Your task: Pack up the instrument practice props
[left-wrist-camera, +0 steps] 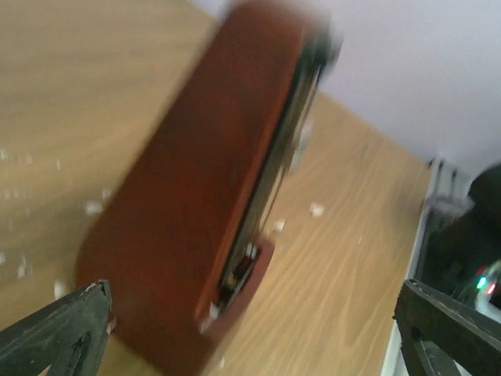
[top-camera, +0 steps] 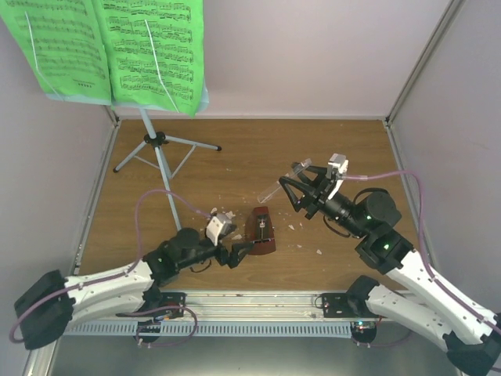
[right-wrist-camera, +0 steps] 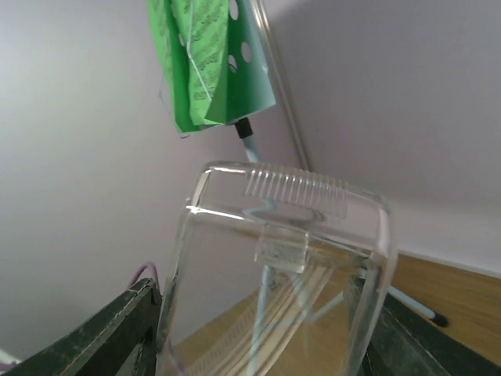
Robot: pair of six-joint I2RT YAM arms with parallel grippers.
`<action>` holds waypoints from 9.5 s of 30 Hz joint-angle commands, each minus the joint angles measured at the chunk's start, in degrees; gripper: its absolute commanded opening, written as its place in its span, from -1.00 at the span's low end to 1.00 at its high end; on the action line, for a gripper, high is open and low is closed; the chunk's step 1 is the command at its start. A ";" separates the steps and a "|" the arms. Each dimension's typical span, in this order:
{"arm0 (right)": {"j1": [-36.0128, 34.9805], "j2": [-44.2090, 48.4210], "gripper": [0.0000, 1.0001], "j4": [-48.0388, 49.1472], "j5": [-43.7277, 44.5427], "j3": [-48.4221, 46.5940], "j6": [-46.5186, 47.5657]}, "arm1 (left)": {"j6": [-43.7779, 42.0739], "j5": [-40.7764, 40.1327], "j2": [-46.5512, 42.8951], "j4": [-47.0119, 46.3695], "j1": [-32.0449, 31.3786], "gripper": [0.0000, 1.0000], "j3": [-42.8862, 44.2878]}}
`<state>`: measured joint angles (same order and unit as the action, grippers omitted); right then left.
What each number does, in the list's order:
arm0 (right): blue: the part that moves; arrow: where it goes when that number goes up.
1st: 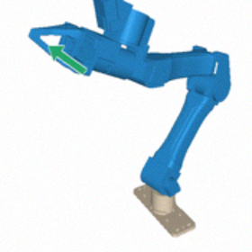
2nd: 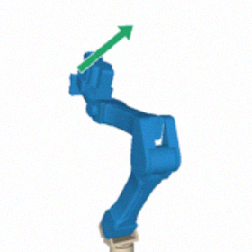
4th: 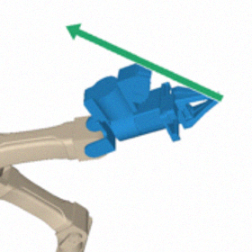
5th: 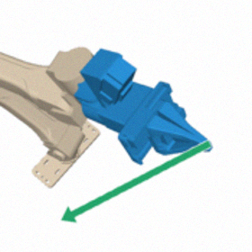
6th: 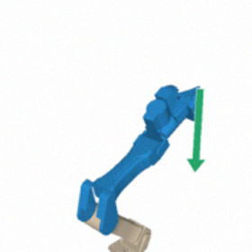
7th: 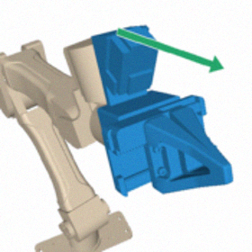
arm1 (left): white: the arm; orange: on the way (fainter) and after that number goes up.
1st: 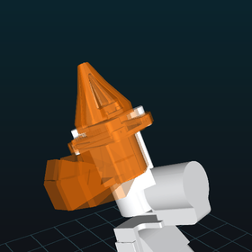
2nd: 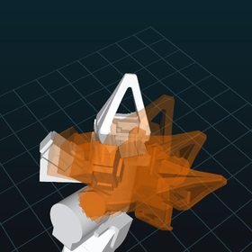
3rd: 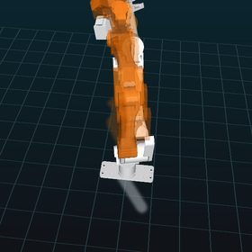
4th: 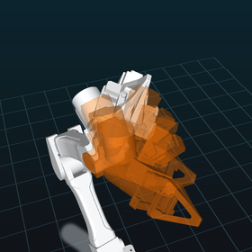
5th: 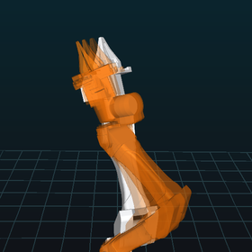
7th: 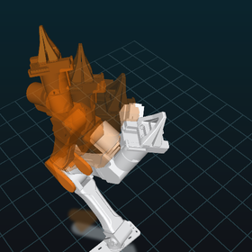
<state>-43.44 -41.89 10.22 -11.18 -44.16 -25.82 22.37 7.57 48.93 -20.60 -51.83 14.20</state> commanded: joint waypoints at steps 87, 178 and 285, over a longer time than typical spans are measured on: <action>-1.51 2.94 -0.09 -10.39 15.06 8.56 14.92 | 3.07 -15.89 15.64 1.71 -0.37 0.98 6.63; -13.07 -26.16 -0.09 38.54 35.17 32.96 22.62 | -22.06 -0.21 8.47 30.88 33.14 0.98 35.55; -5.83 -15.49 0.39 -10.44 25.30 9.10 14.04 | -23.44 -0.32 7.75 30.70 32.46 0.98 34.95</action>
<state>-49.52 -56.05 -1.52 11.97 -34.61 -12.34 -0.62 7.20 57.36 13.04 -19.05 49.58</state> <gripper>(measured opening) 0.722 0.990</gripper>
